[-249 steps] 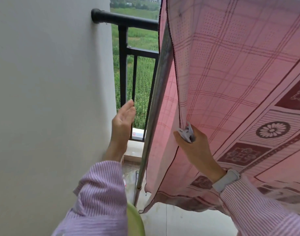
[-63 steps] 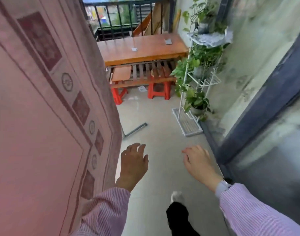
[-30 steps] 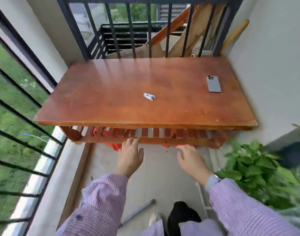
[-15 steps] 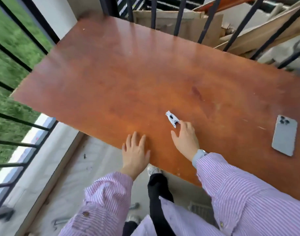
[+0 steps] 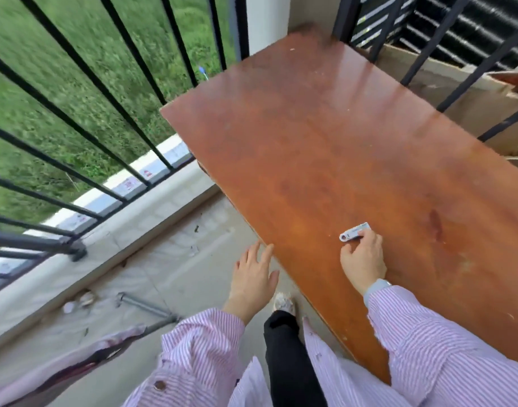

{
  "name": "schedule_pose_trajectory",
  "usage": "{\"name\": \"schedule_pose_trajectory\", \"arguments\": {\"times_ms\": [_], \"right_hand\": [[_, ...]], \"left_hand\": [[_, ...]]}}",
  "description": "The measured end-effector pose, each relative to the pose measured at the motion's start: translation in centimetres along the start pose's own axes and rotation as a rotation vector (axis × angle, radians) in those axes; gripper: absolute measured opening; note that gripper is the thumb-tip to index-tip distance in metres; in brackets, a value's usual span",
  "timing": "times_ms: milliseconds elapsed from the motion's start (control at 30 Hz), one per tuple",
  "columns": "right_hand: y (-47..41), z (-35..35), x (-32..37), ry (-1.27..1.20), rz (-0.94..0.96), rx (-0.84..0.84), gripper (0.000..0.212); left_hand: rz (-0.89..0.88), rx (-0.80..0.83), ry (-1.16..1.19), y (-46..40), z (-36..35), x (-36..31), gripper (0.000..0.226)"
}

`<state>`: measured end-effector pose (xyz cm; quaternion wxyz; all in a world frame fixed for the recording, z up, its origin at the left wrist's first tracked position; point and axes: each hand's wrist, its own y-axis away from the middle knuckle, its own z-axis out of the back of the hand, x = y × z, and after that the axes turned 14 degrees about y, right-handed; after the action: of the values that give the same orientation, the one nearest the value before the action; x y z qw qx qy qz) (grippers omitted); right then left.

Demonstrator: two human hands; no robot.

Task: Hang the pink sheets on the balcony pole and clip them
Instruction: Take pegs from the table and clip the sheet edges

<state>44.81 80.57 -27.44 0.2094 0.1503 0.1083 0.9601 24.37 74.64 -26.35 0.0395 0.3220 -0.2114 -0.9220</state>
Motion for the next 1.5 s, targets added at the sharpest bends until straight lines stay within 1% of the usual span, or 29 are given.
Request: {"name": "schedule_pose_trajectory", "arguments": {"times_ms": [33,100,167,267,367,467,600,667,733,767,800,867,933,967,1067,1133,1200,1267,1400,1500], "right_hand": [[0.4,0.0,0.5,-0.025,-0.006,-0.004,0.038],[0.8,0.1,1.2,0.019,0.064,0.011,0.055],[0.4,0.1,1.4,0.149,0.138,0.044,0.058],[-0.4,0.2,0.5,0.277,0.213,0.05,0.044],[-1.4,0.5,-0.1,0.345,0.282,0.055,0.031],[-2.1,0.5,-0.3,0.376,0.361,0.075,0.024],[-1.6,0.3,-0.3,0.225,0.413,0.022,0.024],[-0.9,0.9,0.1,0.094,0.439,-0.003,0.021],[0.5,1.7,1.5,-0.075,0.46,0.025,0.02],[1.4,2.2,2.4,-0.179,0.447,0.092,0.019],[2.5,2.7,3.4,-0.287,0.431,0.193,0.017],[5.2,3.4,5.6,-0.419,0.45,0.391,0.017],[8.4,3.7,7.6,-0.466,0.5,0.514,0.017],[10.0,3.8,8.6,-0.482,0.523,0.555,0.017],[15.6,3.3,11.7,-0.528,0.576,0.691,0.017],[19.9,2.5,13.7,-0.556,0.591,0.816,0.018],[24.5,1.3,15.5,-0.531,0.671,0.94,0.018],[29.7,-0.3,17.1,-0.401,0.856,1.003,0.013],[41.1,-4.8,20.3,-0.135,1.243,0.999,0.017],[49.8,-8.2,21.9,0.011,1.455,0.983,0.01]], "left_hand": [[0.02,-0.01,0.012,1.1,0.3,0.6,0.054],[0.043,-0.026,0.02,2.7,0.7,1.7,0.055],[0.056,-0.045,0.024,3.1,0.8,2.5,0.055],[0.056,-0.031,0.007,2.7,0.4,2.2,0.055],[-0.002,0.002,-0.034,1.6,-0.7,0.9,0.056],[-0.033,0.087,-0.048,0.7,-2.4,-0.1,0.058],[0.017,0.235,-0.004,0.1,-3.8,-1.0,0.059],[0.037,0.216,0.112,0.3,-3.7,-1.3,0.059],[0.015,0.101,0.324,0.7,-3.0,-1.4,0.059],[-0.016,0.028,0.431,1.1,-2.4,-1.3,0.059],[-0.046,-0.041,0.519,1.7,-1.5,-1.1,0.06],[-0.066,-0.159,0.644,3.4,0.4,-0.1,0.06],[-0.052,-0.254,0.705,6.1,2.4,1.6,0.057],[-0.044,-0.292,0.713,7.6,3.2,2.6,0.052],[-0.021,-0.409,0.721,13.2,5.2,5.9,0.024],[0.032,-0.51,0.75,17.4,6.1,8.4,0.017],[0.1,-0.637,0.772,22.2,6.8,11.0,0.014],[0.179,-0.738,0.794,27.5,7.2,13.8,0.011],[0.4,-0.939,0.811,39.3,7.0,19.7,0.018],[0.552,-1.113,0.739,48.6,5.4,24.1,0.021]]}}
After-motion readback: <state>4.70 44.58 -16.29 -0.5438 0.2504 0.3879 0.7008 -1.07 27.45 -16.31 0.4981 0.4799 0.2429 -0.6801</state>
